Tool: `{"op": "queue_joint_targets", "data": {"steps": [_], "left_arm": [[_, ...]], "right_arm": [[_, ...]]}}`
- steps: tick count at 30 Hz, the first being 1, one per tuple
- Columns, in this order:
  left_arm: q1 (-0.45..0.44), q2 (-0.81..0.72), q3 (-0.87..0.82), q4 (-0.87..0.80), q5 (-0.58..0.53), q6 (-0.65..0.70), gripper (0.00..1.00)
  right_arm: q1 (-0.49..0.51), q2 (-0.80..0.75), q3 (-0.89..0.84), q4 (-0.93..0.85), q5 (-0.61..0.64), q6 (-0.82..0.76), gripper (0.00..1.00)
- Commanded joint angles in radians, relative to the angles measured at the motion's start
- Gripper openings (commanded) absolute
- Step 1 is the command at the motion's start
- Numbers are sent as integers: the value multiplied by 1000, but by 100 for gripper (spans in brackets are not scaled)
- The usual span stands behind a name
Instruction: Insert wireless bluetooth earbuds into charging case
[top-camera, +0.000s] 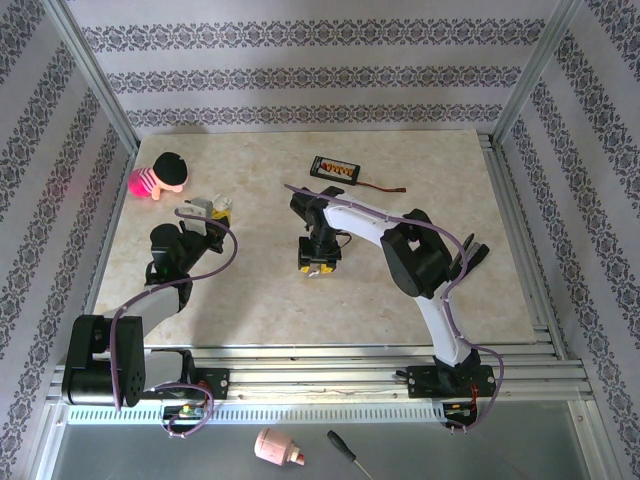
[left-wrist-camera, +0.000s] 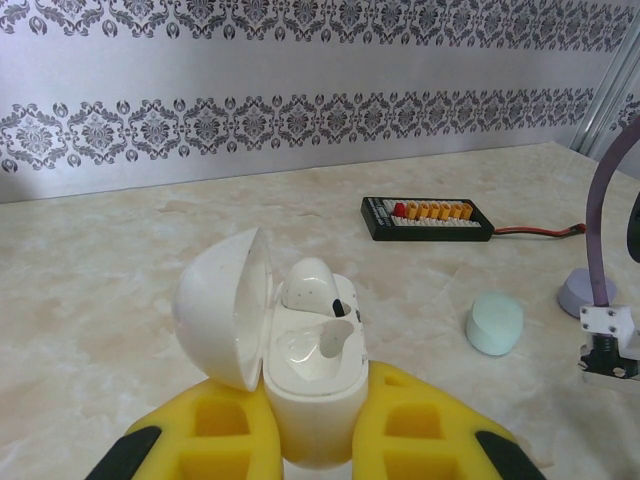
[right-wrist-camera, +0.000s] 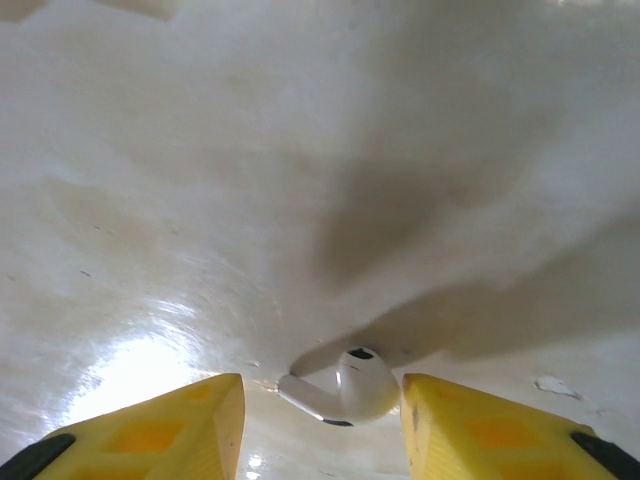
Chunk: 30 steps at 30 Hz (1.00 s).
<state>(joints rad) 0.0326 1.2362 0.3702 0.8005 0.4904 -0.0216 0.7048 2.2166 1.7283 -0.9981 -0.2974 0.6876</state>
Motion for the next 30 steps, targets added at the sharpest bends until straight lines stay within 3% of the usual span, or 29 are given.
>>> {"op": "queue_joint_targets", "data": {"steps": [1, 17, 25, 30], "left_arm": [[-13, 2, -5, 56, 17, 8, 0], [-13, 15, -2, 56, 18, 17, 0], [-13, 19, -4, 63, 21, 17, 0], [-15, 17, -5, 65, 21, 18, 0]], "right_arm": [[10, -8, 8, 17, -21, 27, 45], [11, 37, 89, 8, -41, 0, 41], [13, 15, 113, -90, 118, -31, 43], [12, 34, 71, -59, 72, 11, 39]]}}
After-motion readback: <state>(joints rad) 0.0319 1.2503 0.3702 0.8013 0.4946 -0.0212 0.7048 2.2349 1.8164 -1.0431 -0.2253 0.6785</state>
